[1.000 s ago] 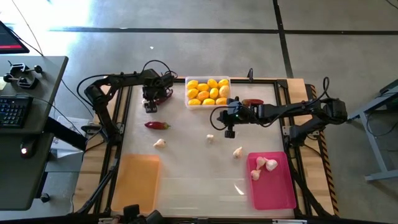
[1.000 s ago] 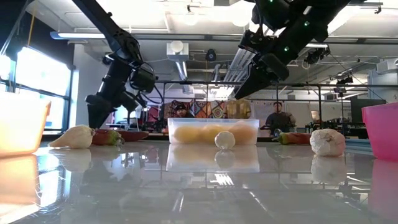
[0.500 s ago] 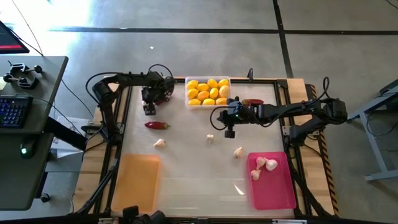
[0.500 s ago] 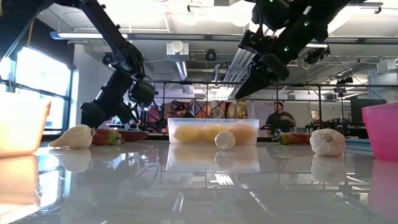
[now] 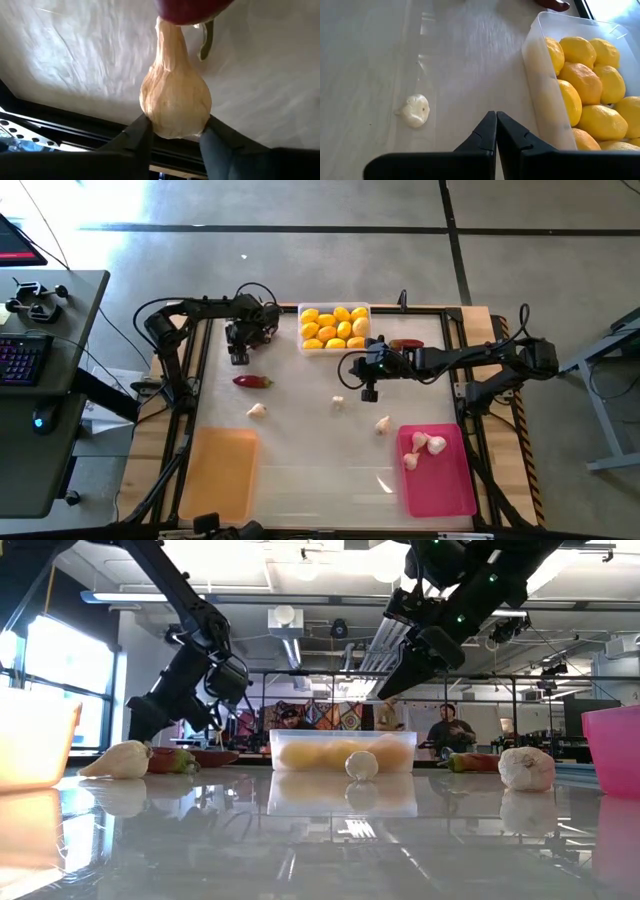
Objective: Sort produce into baskets
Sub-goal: Put the top left garlic into the pink bin
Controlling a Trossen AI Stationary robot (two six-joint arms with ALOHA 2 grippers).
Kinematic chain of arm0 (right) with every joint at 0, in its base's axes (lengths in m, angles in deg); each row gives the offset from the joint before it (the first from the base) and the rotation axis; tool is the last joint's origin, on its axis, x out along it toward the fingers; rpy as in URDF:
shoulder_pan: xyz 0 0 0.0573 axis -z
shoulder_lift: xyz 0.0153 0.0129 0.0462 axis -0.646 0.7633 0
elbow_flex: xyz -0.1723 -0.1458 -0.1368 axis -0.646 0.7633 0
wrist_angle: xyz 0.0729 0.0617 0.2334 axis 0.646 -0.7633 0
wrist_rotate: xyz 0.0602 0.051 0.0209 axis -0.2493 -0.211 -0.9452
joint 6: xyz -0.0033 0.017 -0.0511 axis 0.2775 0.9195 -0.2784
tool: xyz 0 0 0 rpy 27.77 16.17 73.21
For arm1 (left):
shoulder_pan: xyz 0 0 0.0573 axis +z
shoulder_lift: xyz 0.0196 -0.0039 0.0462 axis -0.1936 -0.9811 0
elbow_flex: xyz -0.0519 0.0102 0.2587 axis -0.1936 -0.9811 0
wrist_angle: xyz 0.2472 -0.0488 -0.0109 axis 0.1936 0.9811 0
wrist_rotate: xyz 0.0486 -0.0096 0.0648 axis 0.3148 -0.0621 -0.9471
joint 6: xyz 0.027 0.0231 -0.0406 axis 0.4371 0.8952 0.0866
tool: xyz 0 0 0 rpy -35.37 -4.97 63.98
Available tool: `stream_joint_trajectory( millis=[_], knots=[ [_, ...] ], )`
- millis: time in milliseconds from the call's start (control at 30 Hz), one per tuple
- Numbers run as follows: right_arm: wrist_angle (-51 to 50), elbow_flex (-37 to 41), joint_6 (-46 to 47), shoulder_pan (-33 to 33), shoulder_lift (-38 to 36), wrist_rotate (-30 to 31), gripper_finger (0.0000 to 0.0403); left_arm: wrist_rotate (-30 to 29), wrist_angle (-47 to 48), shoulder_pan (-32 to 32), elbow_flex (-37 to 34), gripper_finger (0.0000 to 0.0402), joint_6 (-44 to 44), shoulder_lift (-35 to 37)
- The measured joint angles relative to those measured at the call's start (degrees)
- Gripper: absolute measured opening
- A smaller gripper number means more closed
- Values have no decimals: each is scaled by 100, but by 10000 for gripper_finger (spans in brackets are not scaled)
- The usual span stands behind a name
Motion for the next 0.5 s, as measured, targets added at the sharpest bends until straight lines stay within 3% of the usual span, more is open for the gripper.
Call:
stream_joint_trajectory(
  millis=[133, 367, 500],
  knots=[
    [0, 0, -2, 0, 0, 0, 0, 3, 145, -50, 0, 88, 2, 1],
    [0, 0, -2, -2, 0, 0, 0, 69, 543, -275, 0, 82, -45, 589],
    [-1, 0, -2, -2, 0, 0, 0, 732, 604, -479, 0, 82, -157, 1305]
  ],
)
